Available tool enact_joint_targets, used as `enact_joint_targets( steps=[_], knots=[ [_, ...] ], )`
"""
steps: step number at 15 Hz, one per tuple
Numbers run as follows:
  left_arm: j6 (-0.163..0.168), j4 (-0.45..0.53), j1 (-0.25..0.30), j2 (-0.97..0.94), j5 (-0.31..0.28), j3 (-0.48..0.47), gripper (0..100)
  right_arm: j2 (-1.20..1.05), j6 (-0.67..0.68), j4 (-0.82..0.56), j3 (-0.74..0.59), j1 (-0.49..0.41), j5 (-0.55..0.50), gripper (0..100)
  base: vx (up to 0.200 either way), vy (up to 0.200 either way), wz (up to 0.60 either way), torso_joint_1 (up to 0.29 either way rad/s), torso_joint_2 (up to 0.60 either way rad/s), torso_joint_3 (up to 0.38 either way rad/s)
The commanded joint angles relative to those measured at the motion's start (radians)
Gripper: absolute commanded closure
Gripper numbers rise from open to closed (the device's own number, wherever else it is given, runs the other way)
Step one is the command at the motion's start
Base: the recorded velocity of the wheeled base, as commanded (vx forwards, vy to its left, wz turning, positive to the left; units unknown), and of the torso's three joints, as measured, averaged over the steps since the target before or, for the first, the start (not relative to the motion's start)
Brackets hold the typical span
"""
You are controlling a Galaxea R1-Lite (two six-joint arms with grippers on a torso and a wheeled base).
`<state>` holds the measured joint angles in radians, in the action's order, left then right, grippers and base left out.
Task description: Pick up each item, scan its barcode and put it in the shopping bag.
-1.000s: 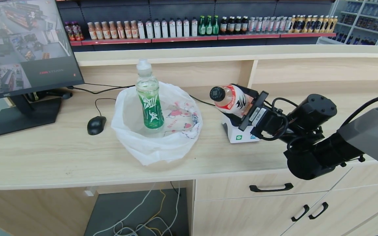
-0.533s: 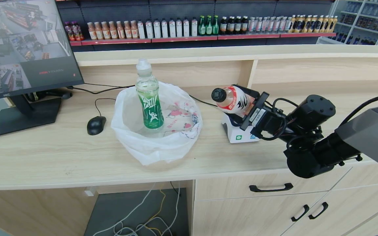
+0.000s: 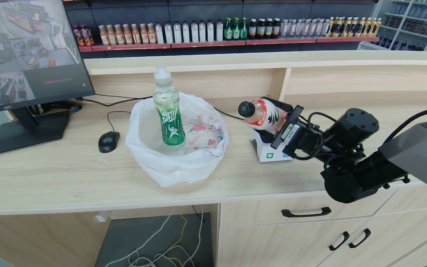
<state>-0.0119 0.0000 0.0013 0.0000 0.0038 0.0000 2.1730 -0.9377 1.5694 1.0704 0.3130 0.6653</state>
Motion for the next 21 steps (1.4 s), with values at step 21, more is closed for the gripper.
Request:
enact_joint_targets(
  steps=[21],
  knots=[
    [0.0, 0.0, 0.0, 0.0, 0.001, 0.0, 0, -0.259, 0.301, 0.001, -0.093, 0.195, -0.325, 100, 0.0, 0.0, 0.0, 0.0, 0.0, 0.0]
  ],
)
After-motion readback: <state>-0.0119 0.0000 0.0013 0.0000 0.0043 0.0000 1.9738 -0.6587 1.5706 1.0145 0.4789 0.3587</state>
